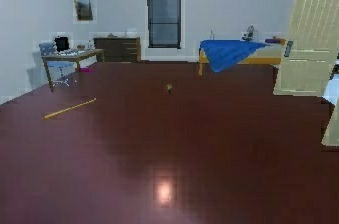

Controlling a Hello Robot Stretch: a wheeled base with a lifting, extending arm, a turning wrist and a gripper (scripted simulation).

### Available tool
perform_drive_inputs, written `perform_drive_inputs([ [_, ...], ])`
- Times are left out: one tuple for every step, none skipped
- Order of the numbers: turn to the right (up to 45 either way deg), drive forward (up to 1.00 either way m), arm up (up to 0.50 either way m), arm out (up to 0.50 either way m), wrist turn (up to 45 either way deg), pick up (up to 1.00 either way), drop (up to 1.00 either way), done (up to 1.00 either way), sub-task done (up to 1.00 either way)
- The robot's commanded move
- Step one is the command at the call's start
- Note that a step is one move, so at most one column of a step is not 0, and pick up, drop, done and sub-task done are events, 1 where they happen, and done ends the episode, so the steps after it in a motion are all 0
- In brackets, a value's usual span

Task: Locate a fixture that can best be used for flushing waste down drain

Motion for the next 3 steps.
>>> perform_drive_inputs([
  [0.0, 0.30, 0.00, 0.00, 0.0, 0.00, 0.00, 0.00, 0.00],
  [42.0, 0.00, 0.00, 0.00, 0.0, 0.00, 0.00, 0.00, 0.00],
  [0.0, 0.30, 0.00, 0.00, 0.0, 0.00, 0.00, 0.00, 0.00],
])
